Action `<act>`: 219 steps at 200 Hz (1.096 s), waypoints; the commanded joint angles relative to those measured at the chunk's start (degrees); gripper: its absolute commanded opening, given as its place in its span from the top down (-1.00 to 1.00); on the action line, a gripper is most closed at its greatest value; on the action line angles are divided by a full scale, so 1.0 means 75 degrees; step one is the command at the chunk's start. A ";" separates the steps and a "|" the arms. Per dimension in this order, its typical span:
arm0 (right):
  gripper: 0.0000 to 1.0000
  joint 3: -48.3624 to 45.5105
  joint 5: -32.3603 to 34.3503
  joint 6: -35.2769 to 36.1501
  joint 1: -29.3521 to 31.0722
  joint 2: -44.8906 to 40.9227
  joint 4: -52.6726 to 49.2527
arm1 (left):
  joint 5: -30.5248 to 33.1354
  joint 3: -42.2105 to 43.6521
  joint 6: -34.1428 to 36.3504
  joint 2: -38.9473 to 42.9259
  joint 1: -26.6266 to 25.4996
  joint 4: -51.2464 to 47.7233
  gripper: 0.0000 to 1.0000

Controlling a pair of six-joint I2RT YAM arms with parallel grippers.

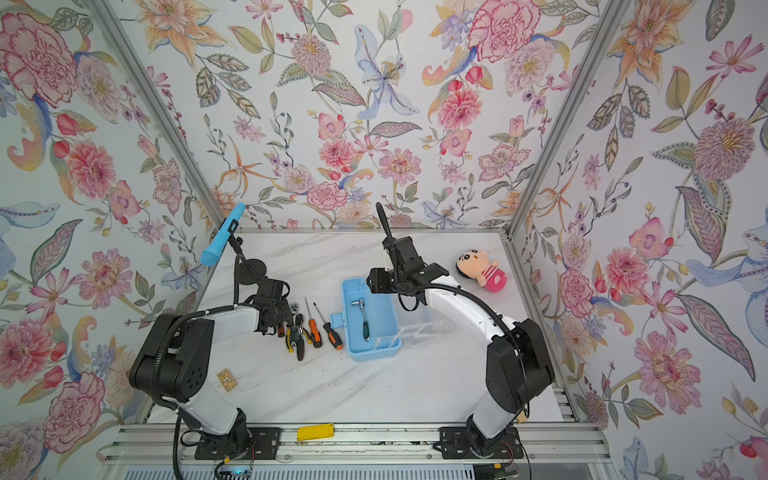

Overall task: Pack the tool kit
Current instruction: 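Close the left gripper on the red-handled ratchet's head, then carry the red-handled ratchet into the blue box and open the left gripper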

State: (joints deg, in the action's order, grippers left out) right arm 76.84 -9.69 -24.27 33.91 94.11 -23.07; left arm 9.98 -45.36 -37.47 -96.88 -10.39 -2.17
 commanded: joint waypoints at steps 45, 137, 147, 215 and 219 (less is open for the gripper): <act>-0.16 -0.0073 0.0032 -0.0021 -0.0045 -0.0142 -0.0078 | -0.0348 0.0142 0.0106 0.0508 0.0283 -0.0200 1.00; -0.16 -0.0459 -0.0335 -0.0310 -0.0389 -0.0354 0.0178 | -0.2420 -0.0736 -0.2688 0.3318 -0.1791 0.0844 1.00; -0.16 -0.0514 -0.0315 -0.0308 -0.0402 -0.0413 0.0171 | -0.2328 -0.0906 -0.2930 0.3137 -0.2303 0.1072 1.00; -0.16 -0.0937 -0.0326 -0.0440 -0.0417 -0.0902 0.0299 | -0.2327 -0.0896 -0.4069 0.1472 -0.3818 0.2451 1.00; -0.16 -0.0974 -0.0318 -0.0443 -0.0412 -0.0919 0.0299 | -0.2310 -0.0870 -0.4132 0.1395 -0.3854 0.2486 1.00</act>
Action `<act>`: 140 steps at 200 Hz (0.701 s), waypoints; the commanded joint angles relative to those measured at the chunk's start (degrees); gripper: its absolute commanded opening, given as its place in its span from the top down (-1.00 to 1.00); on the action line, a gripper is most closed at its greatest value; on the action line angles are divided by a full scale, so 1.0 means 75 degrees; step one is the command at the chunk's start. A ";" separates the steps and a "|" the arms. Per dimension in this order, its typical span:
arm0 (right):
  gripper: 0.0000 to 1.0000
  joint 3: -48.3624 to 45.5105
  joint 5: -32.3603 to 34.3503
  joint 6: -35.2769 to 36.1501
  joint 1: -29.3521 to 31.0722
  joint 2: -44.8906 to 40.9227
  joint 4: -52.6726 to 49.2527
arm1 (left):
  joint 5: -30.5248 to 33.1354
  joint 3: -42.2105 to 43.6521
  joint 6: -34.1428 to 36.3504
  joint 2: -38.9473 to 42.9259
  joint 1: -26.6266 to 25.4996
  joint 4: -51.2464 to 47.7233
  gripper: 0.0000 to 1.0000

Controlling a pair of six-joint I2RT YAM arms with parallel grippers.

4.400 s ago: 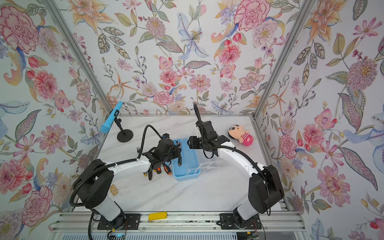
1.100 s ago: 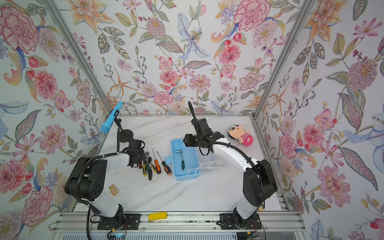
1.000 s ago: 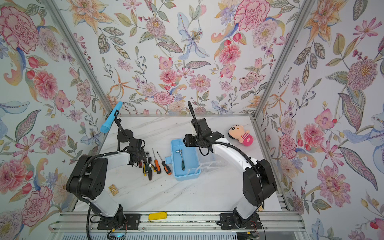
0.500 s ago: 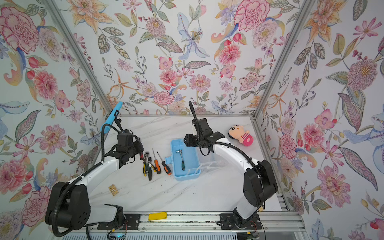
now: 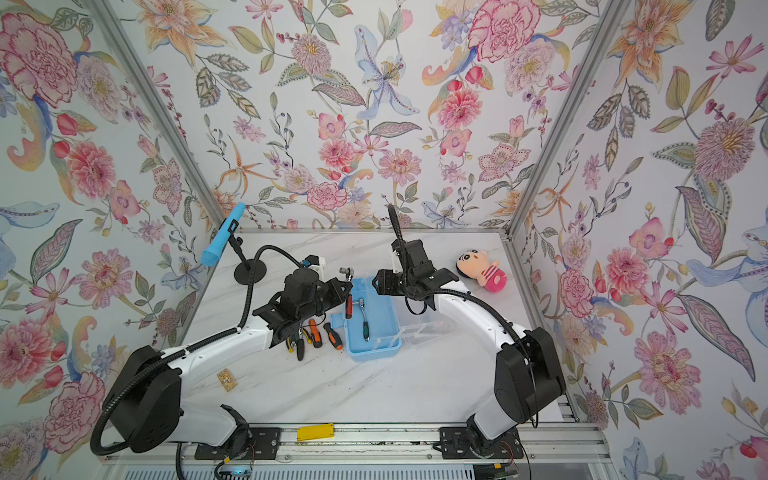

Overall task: Pack the tool kit
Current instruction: 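Carry the red-handled ratchet into the blue box and open the left gripper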

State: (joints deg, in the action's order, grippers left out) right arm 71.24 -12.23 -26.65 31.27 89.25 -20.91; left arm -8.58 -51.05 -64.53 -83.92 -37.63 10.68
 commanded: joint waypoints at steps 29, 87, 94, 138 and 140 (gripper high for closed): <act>-0.16 -0.0381 0.0078 -0.0137 -0.0067 -0.0451 0.0034 | 0.0246 0.0193 -0.1004 -0.0682 -0.0325 0.1207 1.00; -0.17 -0.0485 0.0107 -0.0138 -0.0061 -0.0592 0.0035 | 0.0157 0.0150 -0.1040 -0.1751 -0.0397 0.1121 1.00; -0.17 -0.0484 0.0117 -0.0149 -0.0063 -0.0606 0.0041 | 0.0083 0.0128 -0.1040 -0.1834 -0.0407 0.1184 1.00; -0.18 -0.0481 0.0119 -0.0170 -0.0048 -0.0648 0.0039 | 0.0077 -0.0002 -0.0908 -0.1802 -0.0426 0.1175 0.52; -0.18 -0.0477 0.0113 -0.0172 -0.0054 -0.0653 0.0041 | 0.0086 -0.0011 -0.0887 -0.1791 -0.0422 0.1169 0.49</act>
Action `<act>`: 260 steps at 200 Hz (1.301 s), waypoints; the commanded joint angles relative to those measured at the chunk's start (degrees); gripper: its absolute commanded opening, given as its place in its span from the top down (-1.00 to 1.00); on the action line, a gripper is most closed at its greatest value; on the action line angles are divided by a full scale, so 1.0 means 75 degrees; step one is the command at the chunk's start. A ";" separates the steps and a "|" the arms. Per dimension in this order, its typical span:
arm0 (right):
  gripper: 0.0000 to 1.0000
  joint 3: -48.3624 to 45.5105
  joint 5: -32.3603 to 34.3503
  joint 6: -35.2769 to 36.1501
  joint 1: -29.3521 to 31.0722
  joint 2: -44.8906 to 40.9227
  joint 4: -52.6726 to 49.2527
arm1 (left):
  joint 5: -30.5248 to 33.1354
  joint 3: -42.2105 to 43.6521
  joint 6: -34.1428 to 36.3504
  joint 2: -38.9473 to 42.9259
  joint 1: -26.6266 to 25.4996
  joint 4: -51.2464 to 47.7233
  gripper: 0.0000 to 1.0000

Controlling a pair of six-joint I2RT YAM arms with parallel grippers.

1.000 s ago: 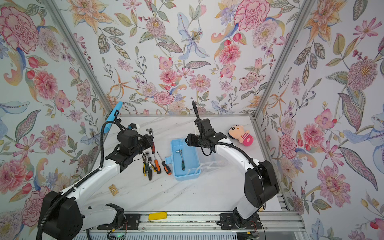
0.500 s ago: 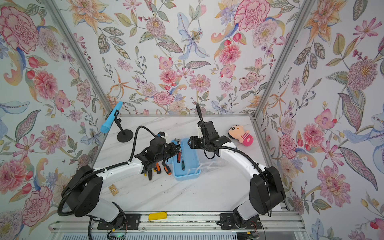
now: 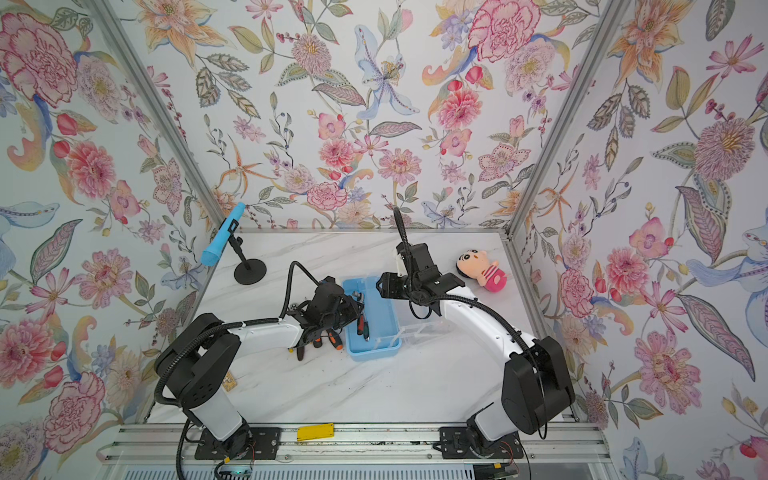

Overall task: Pack the tool kit
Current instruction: 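Carry the red-handled ratchet into the blue box and open the left gripper, then move the left gripper back over the remaining tools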

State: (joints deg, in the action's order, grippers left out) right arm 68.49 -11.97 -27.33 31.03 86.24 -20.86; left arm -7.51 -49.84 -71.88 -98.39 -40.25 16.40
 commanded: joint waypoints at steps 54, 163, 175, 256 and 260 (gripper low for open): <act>-0.18 -0.0009 0.0076 -0.0078 0.0007 -0.0431 0.0017 | 0.0357 -0.0408 0.0751 0.1414 0.0190 -0.0547 0.35; -0.19 0.0234 0.0185 0.0069 0.0363 -0.0418 -0.0101 | 0.2542 0.1801 0.2423 0.5126 0.1827 -0.4231 0.21; -0.19 0.0263 0.0163 0.0077 0.0363 -0.0306 -0.0101 | 0.2479 0.2091 0.2438 0.5184 0.1949 -0.4122 0.17; -0.18 0.0424 0.0152 0.0096 0.0334 0.0124 -0.0110 | 0.1717 0.1980 0.3262 0.3251 0.2622 -0.2757 0.27; -0.18 0.0419 0.0166 0.0101 0.0328 0.0132 -0.0093 | 0.1690 0.1966 0.3267 0.3152 0.2624 -0.2697 0.28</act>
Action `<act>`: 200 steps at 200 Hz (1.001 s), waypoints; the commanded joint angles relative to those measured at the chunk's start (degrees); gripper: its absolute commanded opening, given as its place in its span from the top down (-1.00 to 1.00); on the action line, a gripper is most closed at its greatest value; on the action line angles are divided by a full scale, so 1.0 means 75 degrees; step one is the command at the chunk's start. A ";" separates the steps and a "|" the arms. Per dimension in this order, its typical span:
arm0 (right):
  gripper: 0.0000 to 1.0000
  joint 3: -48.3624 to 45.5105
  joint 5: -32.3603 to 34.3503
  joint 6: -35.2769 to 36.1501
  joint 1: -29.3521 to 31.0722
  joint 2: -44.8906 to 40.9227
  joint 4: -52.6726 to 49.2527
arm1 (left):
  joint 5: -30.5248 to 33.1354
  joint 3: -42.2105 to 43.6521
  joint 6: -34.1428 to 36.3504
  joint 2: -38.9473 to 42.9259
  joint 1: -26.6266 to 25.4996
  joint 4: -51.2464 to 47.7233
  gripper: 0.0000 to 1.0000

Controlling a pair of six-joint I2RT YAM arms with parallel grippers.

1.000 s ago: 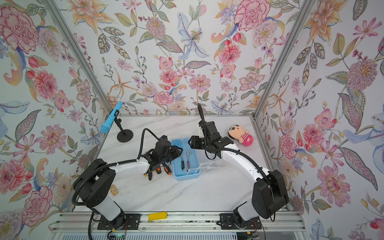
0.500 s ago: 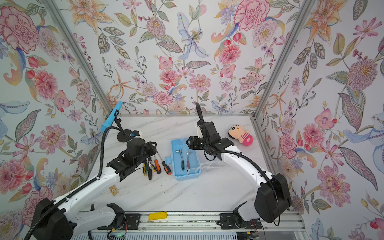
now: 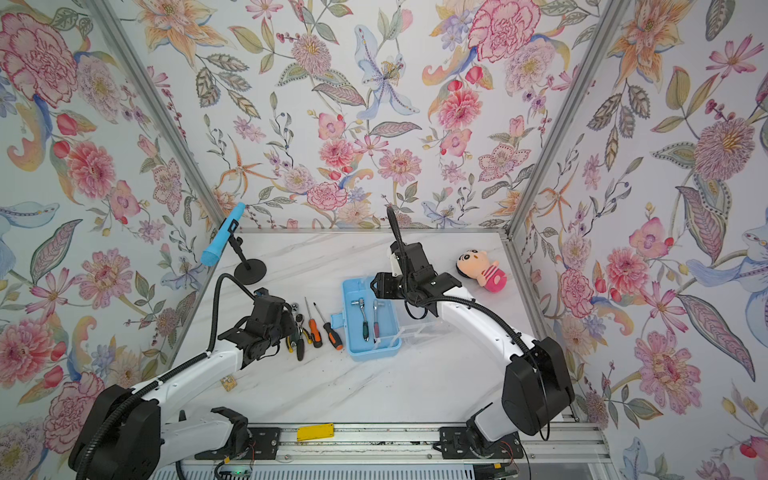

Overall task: Pack the tool kit
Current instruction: 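Move the left gripper back over the remaining tools, then close the left gripper on the small chrome ratchet's head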

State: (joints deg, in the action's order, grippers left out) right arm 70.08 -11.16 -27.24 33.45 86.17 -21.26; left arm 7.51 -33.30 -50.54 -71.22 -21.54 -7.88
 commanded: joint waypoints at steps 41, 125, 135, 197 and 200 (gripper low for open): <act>-0.18 0.0115 0.0123 0.0086 -0.0053 0.0193 -0.0048 | -0.0393 -0.0457 0.0563 -0.1361 0.0167 0.0871 0.32; -0.17 -0.0029 0.0062 0.0072 -0.0187 0.0497 -0.0048 | -0.0334 -0.0528 0.0575 -0.2337 0.0338 0.1250 0.43; -0.17 -0.0039 0.0069 0.0081 -0.0201 0.0521 -0.0049 | -0.0308 -0.0547 0.0586 -0.2369 0.0337 0.1223 0.46; -0.17 0.0010 0.0049 0.0076 -0.0220 0.0709 -0.0002 | 0.0573 -0.0883 0.1004 -0.2375 0.0346 0.0519 0.54; -0.17 0.0026 0.0050 0.0075 -0.0229 0.0713 -0.0002 | 0.0596 -0.0912 0.1018 -0.2375 0.0350 0.0488 0.55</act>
State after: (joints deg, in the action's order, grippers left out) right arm 70.08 -11.92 -27.27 32.49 89.93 -19.33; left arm 7.77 -38.13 -45.69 -87.99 -19.44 0.03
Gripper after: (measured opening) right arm 0.586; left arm 0.227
